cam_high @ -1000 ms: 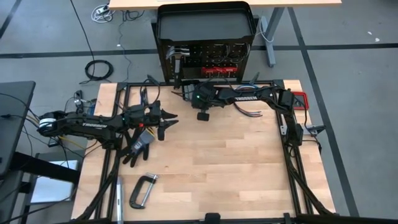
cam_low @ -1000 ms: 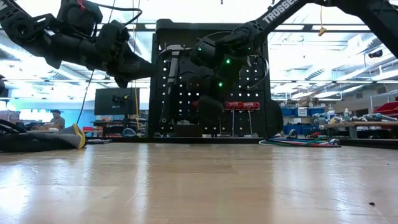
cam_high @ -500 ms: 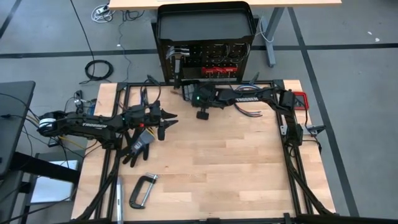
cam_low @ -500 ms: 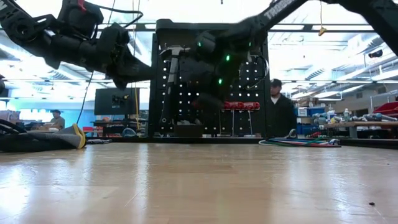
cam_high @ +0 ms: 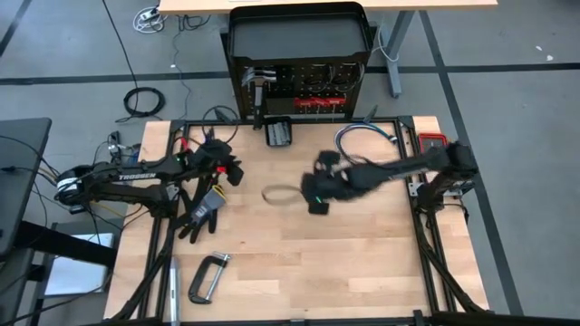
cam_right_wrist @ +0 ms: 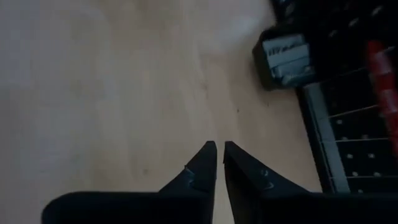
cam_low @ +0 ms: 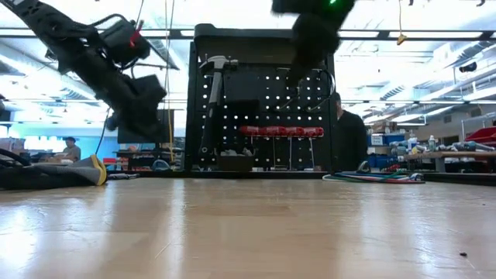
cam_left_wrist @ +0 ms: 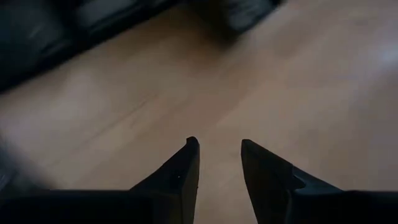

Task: Hang tools onto peg board
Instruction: Move the pens to the center of the table

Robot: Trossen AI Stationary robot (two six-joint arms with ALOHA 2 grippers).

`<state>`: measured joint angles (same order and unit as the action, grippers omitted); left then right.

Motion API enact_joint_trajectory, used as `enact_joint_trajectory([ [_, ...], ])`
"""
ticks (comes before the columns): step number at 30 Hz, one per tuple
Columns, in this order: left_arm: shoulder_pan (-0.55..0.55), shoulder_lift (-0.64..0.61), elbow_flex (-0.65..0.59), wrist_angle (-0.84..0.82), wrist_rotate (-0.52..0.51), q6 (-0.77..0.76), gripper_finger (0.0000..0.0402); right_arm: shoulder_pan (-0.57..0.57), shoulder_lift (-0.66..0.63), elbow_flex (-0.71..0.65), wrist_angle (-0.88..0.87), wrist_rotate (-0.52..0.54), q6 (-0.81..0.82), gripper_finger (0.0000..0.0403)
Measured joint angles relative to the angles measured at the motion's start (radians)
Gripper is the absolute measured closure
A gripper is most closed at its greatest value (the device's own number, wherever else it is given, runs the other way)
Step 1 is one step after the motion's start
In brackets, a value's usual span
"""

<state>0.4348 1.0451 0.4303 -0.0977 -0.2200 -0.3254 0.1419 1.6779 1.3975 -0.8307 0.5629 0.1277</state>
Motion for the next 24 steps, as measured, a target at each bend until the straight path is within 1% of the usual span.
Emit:
enact_joint_trajectory([
  [3, 0.036, 0.0, 0.007, -0.116, -0.019, -0.08, 0.0273, 0.123, -0.076, -0.112, 0.063, 0.14, 0.114, 0.0363],
  [5, 0.058, 0.006, 0.007, -0.171, -0.038, -0.131, 0.0269, 0.187, -0.121, -0.207, 0.148, 0.222, 0.186, 0.0362],
  [6, 0.066, 0.011, 0.007, -0.192, -0.061, -0.155, 0.0266, 0.212, -0.137, -0.255, 0.2, 0.255, 0.212, 0.036],
  [8, 0.079, 0.022, 0.001, -0.2, -0.121, -0.201, 0.0259, 0.25, -0.165, -0.353, 0.314, 0.287, 0.264, 0.0351],
  [11, 0.091, 0.046, -0.01, -0.172, -0.195, -0.285, 0.0244, 0.268, -0.185, -0.491, 0.521, 0.288, 0.322, 0.033],
  [14, 0.104, 0.078, -0.01, -0.133, -0.253, -0.379, 0.0224, 0.263, -0.174, -0.605, 0.73, 0.282, 0.321, 0.0304],
  [16, 0.115, 0.107, -0.01, -0.1, -0.295, -0.411, 0.0211, 0.255, -0.159, -0.658, 0.839, 0.273, 0.32, 0.0287],
  [21, 0.175, 0.182, -0.01, -0.065, -0.364, -0.439, 0.0195, 0.235, -0.152, -0.749, 0.984, 0.242, 0.324, 0.0258],
  [24, 0.235, 0.229, -0.01, -0.044, -0.356, -0.452, 0.0195, 0.221, -0.146, -0.773, 1.046, 0.238, 0.327, 0.025],
])
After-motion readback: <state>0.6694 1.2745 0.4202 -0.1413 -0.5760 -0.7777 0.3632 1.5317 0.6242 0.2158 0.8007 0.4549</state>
